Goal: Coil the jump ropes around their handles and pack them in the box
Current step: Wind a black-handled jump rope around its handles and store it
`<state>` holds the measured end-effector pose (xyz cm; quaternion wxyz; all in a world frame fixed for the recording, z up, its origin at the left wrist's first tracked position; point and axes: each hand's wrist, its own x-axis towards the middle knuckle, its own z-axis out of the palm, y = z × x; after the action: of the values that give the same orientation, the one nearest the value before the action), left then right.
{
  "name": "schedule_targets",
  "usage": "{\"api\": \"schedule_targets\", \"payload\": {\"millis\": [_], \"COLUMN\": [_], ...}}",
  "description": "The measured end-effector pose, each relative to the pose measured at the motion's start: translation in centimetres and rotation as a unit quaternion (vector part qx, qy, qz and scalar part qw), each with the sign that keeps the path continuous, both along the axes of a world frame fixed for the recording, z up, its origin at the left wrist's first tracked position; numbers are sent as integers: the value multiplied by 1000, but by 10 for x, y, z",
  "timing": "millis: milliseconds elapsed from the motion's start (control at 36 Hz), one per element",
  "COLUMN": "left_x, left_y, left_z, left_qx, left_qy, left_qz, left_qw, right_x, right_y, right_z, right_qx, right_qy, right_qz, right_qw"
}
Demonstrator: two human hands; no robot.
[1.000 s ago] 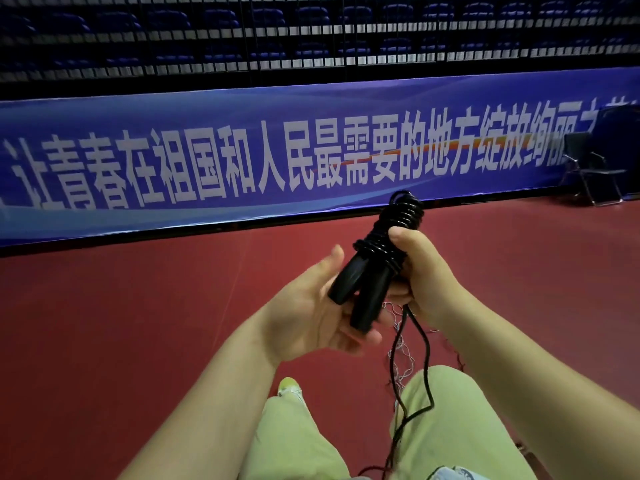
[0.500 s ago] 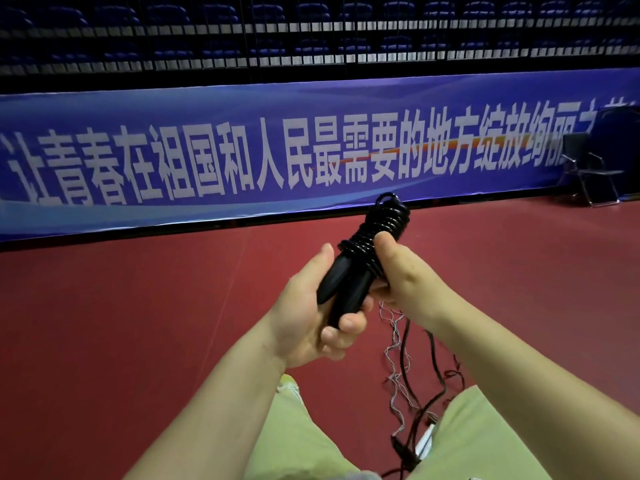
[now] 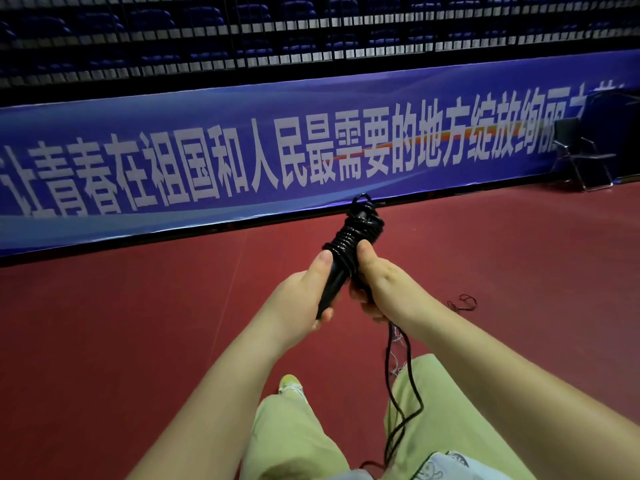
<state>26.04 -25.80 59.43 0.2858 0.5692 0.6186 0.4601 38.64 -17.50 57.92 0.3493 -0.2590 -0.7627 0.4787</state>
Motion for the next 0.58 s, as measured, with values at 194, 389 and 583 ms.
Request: {"api": "schedule_targets", "payload": {"millis": [194,389,583], "left_x": [-6,4,9], "left_y": [4,0,-10], "left_z": [-9,-11,-1], "left_qx": [0,-34,-13], "left_qy": [208,306,198], "left_qz": [92,130,52], "left_qw": [974,943,979], "right_x": [-5,0,10], "right_y": [-1,0,-5], "right_z": [-4,-6,0], "right_qx": [-9,-63,-71], "right_qy": [-86,-111,21], "right_qz": [-26,-44,-14], "right_qw": [996,991,997]}}
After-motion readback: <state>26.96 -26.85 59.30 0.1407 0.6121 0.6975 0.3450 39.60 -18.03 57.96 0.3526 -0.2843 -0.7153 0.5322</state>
